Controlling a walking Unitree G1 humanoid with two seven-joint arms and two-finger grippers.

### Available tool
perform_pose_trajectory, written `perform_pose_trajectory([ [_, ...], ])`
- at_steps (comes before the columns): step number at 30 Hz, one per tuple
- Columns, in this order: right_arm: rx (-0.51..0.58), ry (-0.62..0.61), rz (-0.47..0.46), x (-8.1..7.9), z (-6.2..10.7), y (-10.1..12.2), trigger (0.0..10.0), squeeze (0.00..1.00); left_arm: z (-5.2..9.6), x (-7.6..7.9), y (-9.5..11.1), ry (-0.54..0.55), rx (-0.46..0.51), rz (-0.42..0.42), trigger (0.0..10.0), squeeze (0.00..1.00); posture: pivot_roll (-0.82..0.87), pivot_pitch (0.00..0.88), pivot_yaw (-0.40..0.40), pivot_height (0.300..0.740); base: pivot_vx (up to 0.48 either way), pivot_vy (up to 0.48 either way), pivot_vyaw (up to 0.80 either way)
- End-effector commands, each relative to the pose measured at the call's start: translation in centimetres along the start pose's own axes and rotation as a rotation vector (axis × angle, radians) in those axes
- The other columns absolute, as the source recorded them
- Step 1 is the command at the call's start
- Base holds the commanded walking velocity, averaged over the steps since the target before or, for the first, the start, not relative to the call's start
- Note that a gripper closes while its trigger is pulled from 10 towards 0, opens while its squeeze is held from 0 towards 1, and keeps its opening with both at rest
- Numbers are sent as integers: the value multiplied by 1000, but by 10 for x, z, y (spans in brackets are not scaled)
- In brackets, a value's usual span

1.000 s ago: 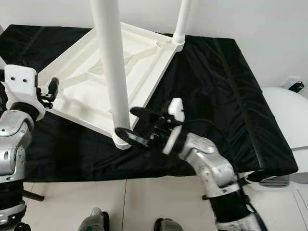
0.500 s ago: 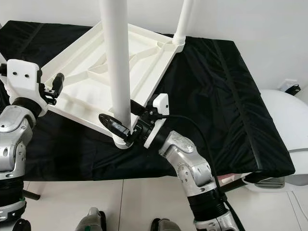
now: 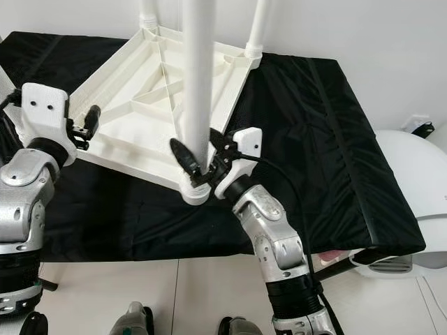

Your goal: Building children table

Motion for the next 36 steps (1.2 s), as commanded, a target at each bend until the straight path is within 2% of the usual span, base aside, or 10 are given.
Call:
perform_pose_trajectory([
  [1, 9, -88, 32, 20, 7, 4, 10000, 0, -4, 2, 4, 21, 10, -10, 10000, 0, 112, 153, -69, 740, 0, 0, 0],
  [3, 15, -111, 43, 26, 10, 6, 10000, 0, -5, 2, 5, 22, 14, -15, 10000, 0, 110, 152, -67, 740, 0, 0, 0],
  [5, 23, -169, 79, 39, 14, 11, 10000, 0, -7, 3, 6, 22, 18, -18, 10000, 0, 103, 148, -62, 740, 0, 0, 0],
  [7, 23, -169, 79, 39, 14, 11, 10000, 0, -7, 3, 6, 22, 18, -18, 10000, 0, 103, 148, -62, 740, 0, 0, 0],
  [9, 44, -270, 131, 61, 20, 19, 10000, 0, -9, 4, 6, 25, 20, -25, 10000, 0, 97, 145, -54, 740, 0, 0, 0],
  [11, 44, -270, 131, 61, 20, 19, 10000, 0, -9, 4, 6, 25, 20, -25, 10000, 0, 97, 145, -54, 740, 0, 0, 0],
  [12, 54, -318, 152, 71, 23, 23, 10000, 0, -9, 4, 5, 26, 21, -31, 10000, 0, 96, 143, -53, 740, 0, 0, 0],
  [15, 74, -382, 200, 86, 28, 31, 10000, 0, -10, 7, 1, 20, 12, -21, 10000, 0, 93, 137, -49, 740, 0, 0, 0],
  [31, 53, -441, 286, 110, 36, 36, 10000, 0, -8, 14, -16, 7, -29, 53, 10000, 0, 85, 157, -60, 740, 0, 0, 0],
  [36, 46, -396, 261, 101, 32, 32, 10000, 0, -8, 20, -20, -12, -45, 100, 10000, 0, 81, 163, -59, 740, 0, 0, 0],
])
Point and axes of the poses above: a point about 5 cm out from each wrist's last joint towards the gripper, its own z axis pointing back from the gripper into the wrist, its own y axis along the axis of the wrist's last joint, x = y × z, the point moved 5 cm from there along -z, pointing out of the wrist towards the gripper, and after that the axes turned 8 degrees about -z, right-handed, at the moved point
